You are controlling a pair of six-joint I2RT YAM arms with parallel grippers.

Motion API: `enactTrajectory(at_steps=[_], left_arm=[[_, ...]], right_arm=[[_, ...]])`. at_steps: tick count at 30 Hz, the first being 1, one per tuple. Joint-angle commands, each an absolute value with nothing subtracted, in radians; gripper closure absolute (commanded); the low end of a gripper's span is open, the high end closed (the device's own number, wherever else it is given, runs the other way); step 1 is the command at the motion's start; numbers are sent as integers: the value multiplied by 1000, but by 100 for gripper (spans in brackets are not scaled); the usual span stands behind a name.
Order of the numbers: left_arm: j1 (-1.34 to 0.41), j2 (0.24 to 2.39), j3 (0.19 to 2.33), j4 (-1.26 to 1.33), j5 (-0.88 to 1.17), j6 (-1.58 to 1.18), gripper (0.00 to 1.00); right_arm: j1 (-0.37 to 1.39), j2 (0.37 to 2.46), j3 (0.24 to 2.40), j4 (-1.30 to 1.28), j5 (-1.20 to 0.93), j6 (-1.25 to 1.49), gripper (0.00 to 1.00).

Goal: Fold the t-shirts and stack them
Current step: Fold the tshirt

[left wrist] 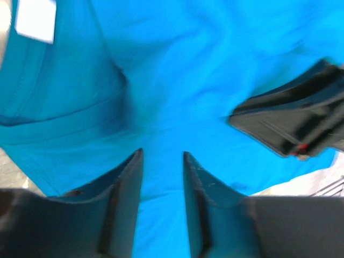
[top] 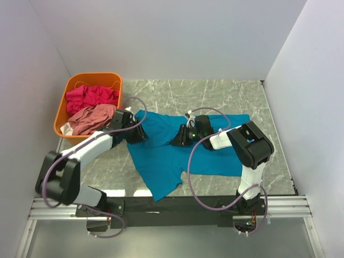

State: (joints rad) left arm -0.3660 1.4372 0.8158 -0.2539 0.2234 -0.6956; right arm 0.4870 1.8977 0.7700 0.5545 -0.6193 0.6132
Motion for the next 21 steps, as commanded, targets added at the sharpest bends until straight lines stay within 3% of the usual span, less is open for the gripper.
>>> enactTrajectory(at_steps=[1, 11, 18, 21], left_arm=[[-370, 1301, 825, -215, 155, -695, 58], [-370, 1304, 902, -166, 159, -647, 44], [-370, 1423, 1009, -130, 161, -627, 42], [-368, 1457, 1078, -172, 128, -575, 36]], right_arm=[[462, 1815, 827, 463, -660, 508, 65], [379, 1798, 1087, -161, -908, 136, 62], [357, 1755, 1115, -319, -894, -58, 62], [354, 1726, 1120, -353, -888, -148, 63]])
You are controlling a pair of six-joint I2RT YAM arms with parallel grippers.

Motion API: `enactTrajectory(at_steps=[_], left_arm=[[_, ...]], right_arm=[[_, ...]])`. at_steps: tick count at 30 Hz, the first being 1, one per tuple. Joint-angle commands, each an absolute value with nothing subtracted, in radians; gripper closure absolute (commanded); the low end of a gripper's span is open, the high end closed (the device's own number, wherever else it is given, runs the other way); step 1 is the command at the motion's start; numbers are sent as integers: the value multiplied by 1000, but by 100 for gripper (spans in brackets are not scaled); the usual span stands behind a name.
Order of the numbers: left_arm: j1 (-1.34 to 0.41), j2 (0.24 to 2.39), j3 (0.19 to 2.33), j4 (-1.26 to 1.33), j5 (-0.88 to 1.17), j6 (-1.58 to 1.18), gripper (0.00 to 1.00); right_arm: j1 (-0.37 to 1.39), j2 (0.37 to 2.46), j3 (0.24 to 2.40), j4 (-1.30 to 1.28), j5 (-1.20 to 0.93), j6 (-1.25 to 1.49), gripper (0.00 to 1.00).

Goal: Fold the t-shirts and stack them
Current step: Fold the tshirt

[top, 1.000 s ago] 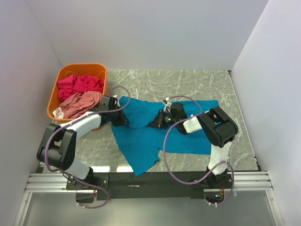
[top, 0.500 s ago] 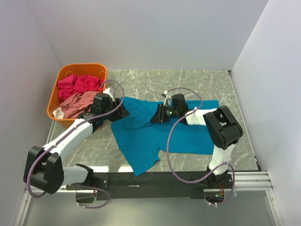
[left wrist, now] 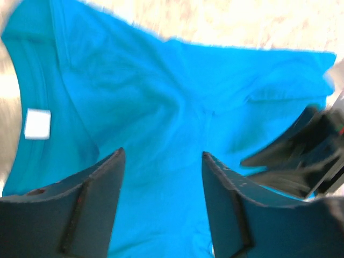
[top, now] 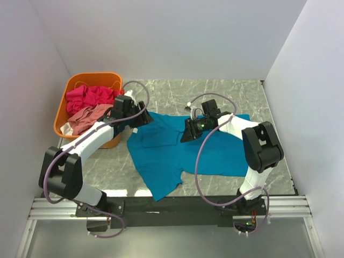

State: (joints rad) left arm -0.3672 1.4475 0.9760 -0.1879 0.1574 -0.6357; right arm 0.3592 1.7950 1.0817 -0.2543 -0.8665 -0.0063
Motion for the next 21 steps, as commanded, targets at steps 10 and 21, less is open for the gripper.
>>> enactTrajectory(at_steps=[10, 21], left_arm=[[-334, 1664, 1187, -150, 74, -675, 40], [-331, 1931, 1436, -271, -170, -666, 57]], right_arm=[[163, 1410, 1123, -417, -802, -364, 61], [-115, 1351, 1074, -405, -911, -342, 59]])
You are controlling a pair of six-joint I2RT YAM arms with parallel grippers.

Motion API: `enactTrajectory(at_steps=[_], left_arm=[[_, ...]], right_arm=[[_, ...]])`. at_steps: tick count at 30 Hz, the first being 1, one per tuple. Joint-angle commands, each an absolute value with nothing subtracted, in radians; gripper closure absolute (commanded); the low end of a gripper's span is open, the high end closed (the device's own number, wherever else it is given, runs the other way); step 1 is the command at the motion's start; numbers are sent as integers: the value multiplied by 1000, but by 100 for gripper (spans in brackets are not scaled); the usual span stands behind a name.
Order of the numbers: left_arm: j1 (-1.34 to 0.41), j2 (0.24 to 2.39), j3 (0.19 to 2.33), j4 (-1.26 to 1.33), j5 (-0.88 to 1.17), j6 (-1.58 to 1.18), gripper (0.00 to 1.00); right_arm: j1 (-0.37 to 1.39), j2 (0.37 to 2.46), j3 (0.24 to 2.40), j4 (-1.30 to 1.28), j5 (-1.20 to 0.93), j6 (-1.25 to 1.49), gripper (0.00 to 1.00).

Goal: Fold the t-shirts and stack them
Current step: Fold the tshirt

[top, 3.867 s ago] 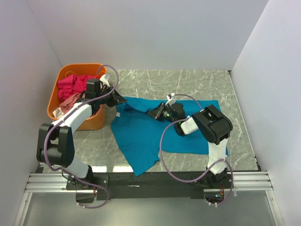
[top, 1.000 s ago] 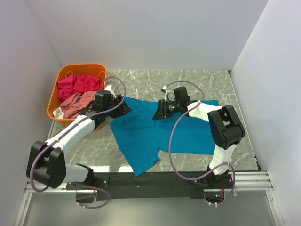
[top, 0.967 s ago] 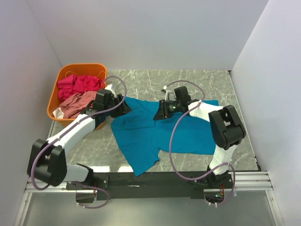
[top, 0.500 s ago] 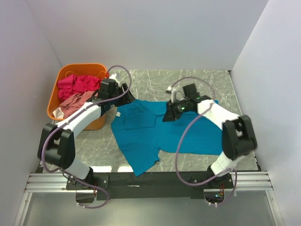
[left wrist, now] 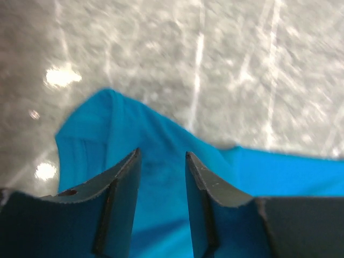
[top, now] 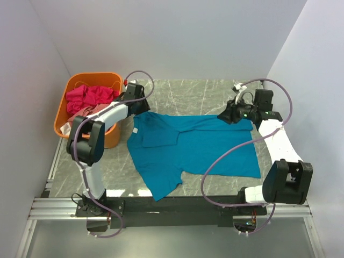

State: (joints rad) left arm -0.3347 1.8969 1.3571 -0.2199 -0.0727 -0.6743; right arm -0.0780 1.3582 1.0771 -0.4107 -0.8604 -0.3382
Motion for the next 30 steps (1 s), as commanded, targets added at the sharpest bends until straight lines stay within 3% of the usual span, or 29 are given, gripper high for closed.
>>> enactTrajectory(at_steps=[1, 17, 24, 30], left_arm=[[-331, 1943, 1451, -285, -181, -660, 57], [-331, 2131, 1624, -426, -267, -557, 57], [-331, 2149, 1651, -420, -285, -532, 70], [-313, 2175, 1686, -433, -276, -520, 94]], right_arm=[[-123, 1354, 1072, -399, -922, -339, 59], [-198, 1393, 1077, -402, -957, -313, 59], [-216, 1394, 1088, -419, -947, -325, 59], [-245, 1387, 1112, -446, -790, -373, 59]])
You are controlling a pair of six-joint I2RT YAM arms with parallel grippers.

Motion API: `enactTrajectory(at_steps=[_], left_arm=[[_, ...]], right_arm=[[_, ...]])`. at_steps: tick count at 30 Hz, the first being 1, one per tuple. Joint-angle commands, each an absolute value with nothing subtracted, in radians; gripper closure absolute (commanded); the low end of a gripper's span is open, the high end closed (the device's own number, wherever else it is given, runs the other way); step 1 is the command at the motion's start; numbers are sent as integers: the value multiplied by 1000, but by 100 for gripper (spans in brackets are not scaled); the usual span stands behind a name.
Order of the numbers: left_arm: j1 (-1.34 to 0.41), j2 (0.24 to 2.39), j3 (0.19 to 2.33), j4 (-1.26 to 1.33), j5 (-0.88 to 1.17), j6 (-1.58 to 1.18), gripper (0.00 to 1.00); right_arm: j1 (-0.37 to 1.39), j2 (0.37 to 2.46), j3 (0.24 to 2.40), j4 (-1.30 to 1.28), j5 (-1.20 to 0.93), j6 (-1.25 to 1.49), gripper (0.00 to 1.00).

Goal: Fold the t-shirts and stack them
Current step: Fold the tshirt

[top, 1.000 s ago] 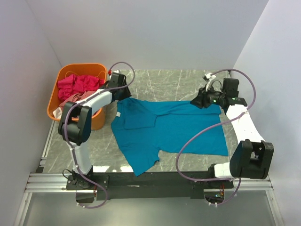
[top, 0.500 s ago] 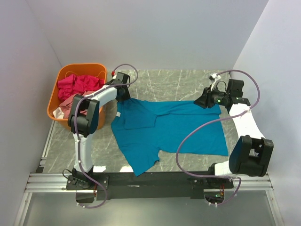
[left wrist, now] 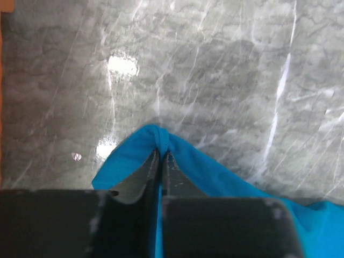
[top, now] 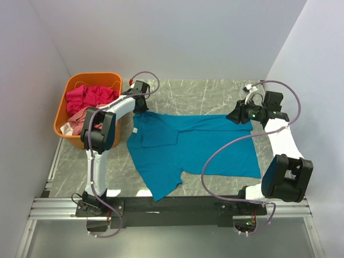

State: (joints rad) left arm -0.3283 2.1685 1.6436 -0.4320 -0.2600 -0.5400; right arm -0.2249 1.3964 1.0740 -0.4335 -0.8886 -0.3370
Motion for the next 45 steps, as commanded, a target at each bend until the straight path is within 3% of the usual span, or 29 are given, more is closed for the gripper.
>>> enactTrajectory(at_steps=[1, 5, 13, 33, 36, 45], left_arm=[[-310, 2174, 1686, -431, -275, -520, 97], [-290, 2172, 1689, -423, -265, -514, 100], [-264, 2241, 1781, -445, -241, -502, 100], [-218, 2338, 1934, -477, -179, -472, 99], [-218, 2339, 1953, -479, -170, -472, 94], [-216, 2278, 2011, -499, -141, -486, 65]], right_arm=[[-248, 1385, 1109, -445, -757, -382, 59], [-268, 1384, 1072, -405, -571, -397, 59], [-311, 1528, 1104, -391, -436, -309, 59], [-330, 2104, 1591, -515, -411, -107, 58], [-328, 2160, 1652, -563, -423, -107, 55], [-318, 2230, 1750, -693, -448, -143, 52]])
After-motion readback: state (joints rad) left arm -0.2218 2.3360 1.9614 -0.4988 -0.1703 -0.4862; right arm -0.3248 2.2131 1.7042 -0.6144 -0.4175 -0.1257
